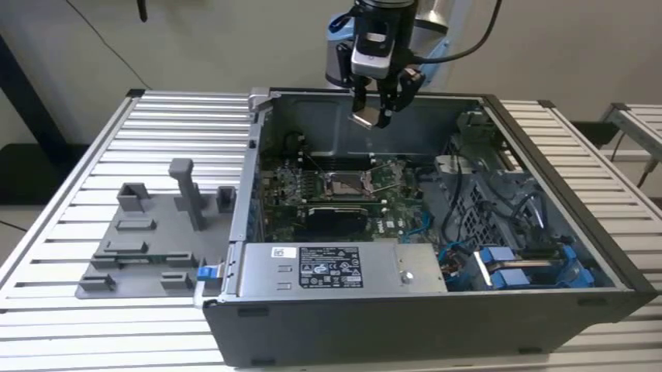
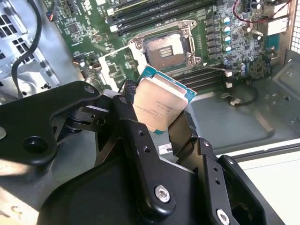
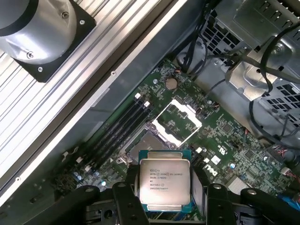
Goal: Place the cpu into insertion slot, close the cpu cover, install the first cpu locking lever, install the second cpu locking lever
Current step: 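Place the cpu into insertion slot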
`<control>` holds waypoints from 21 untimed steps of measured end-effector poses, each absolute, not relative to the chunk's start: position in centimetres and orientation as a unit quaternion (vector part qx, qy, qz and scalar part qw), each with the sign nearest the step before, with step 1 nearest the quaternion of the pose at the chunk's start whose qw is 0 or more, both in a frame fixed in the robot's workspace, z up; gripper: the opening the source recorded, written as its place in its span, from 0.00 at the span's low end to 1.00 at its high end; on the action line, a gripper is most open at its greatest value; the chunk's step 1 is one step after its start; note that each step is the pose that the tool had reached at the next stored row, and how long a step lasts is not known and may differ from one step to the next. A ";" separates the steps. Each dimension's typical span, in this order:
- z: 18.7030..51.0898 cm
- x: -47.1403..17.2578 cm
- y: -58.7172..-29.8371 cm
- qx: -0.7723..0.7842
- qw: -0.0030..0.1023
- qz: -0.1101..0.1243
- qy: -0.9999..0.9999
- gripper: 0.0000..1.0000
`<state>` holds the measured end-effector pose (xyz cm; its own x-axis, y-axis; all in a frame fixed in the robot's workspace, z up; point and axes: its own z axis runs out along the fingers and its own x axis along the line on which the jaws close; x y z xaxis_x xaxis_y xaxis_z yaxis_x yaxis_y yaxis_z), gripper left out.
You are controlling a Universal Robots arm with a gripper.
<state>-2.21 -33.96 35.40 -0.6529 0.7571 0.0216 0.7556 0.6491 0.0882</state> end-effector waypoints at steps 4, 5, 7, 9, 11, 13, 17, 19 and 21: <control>35.4 -2.2 -34.0 0.428 0.009 0.045 0.903 0.54; 35.4 -2.2 -34.0 0.431 0.009 0.045 0.901 0.54; 35.3 -2.2 -34.0 0.437 0.010 0.044 0.898 0.54; 35.3 -2.2 -34.0 0.443 0.010 0.044 0.895 0.54; 35.3 -2.2 -34.0 0.448 0.010 0.044 0.893 0.54; 35.3 -2.2 -34.0 0.455 0.010 0.044 0.889 0.54; 35.3 -2.2 -34.0 0.469 0.011 0.044 0.882 0.54; 35.3 -2.2 -34.0 0.469 0.011 0.044 0.882 0.54; 35.2 -2.2 -33.9 0.471 0.011 0.044 0.881 0.54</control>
<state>-2.21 -33.95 35.25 -0.5562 0.8307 0.0217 0.8288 0.5526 0.0884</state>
